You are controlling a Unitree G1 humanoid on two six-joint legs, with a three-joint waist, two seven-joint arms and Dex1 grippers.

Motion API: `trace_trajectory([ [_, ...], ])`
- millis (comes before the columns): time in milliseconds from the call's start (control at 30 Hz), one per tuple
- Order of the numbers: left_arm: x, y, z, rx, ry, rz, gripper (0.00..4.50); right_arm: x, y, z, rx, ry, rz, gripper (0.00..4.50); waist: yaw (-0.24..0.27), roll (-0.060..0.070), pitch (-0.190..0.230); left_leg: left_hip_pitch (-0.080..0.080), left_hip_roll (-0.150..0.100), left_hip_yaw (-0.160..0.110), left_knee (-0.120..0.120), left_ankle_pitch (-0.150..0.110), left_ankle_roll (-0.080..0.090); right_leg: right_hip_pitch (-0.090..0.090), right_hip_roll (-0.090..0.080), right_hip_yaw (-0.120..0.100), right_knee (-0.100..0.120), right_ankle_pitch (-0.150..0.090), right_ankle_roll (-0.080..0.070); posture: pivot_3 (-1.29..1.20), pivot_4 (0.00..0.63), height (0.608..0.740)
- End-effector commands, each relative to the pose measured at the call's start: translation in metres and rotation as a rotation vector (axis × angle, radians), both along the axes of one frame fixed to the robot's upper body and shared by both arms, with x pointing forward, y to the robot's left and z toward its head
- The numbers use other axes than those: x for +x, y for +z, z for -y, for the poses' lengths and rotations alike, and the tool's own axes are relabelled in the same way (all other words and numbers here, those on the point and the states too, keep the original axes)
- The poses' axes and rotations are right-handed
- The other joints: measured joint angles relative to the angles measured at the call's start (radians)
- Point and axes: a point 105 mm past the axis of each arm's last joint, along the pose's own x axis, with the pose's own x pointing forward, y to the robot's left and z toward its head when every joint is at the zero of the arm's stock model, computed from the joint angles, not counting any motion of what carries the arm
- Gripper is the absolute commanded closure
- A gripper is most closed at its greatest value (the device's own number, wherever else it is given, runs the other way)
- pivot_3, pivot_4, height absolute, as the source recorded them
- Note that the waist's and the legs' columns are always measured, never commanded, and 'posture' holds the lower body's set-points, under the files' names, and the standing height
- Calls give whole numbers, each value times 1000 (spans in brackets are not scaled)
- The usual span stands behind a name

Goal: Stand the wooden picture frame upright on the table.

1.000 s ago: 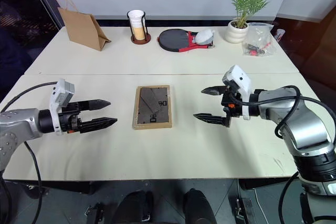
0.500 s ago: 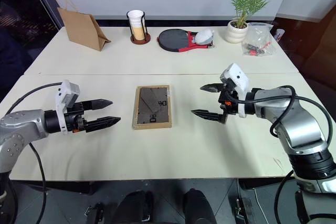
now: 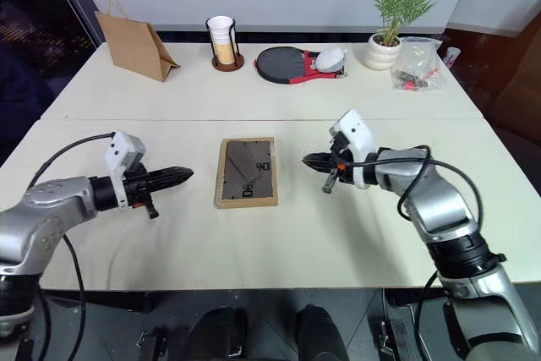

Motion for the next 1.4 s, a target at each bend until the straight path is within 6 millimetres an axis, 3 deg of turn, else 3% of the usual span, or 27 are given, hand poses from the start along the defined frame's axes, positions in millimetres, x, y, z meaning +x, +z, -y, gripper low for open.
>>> trace_trajectory([
  [33,19,-10,5,83,61,58,4500,19,-4,-4,-54,-75,70,4465,0,0,0,0,0,0,0,0,0,0,0,0,0,0,0,0,150,740],
  [200,32,-39,20,134,60,35,4500,33,-26,-24,-86,-100,53,4465,-2,0,0,-1,0,0,0,0,0,-1,1,0,0,0,0,0,150,740],
  [333,31,-48,31,145,44,14,4500,27,-41,-42,-78,-54,5,4465,-1,0,-1,-1,1,0,0,0,0,-2,1,0,1,0,1,0,150,740],
  [467,21,-53,41,118,0,-19,4500,14,-50,-57,-65,-2,-37,4465,-1,0,-1,-1,1,0,1,0,0,-1,0,0,1,0,1,0,150,740],
  [633,-9,-56,49,108,-105,-102,4500,-12,-51,-70,-36,83,-89,4465,-3,0,-2,0,2,0,0,0,0,0,0,0,1,0,1,0,150,740],
  [833,-25,-58,41,140,-107,-143,4500,-26,-49,-72,-30,93,-107,4465,-5,0,-2,1,2,0,-1,0,0,0,0,0,1,0,1,0,150,740],
  [1067,-5,-56,35,146,-10,-95,4500,-23,-51,-68,-43,57,-124,4465,-1,-1,-2,2,1,-1,0,0,0,2,0,0,2,0,1,0,150,740],
  [1233,-3,-56,38,140,-14,-93,4500,-24,-51,-65,-62,56,-126,4465,-1,-1,-3,2,1,-1,2,0,0,2,0,0,3,0,1,0,150,740],
  [1400,-19,-54,20,119,-54,-177,4500,-21,-48,-49,-102,38,-105,4465,-4,-1,-3,2,1,-2,2,0,0,2,0,0,3,0,1,0,150,740],
])
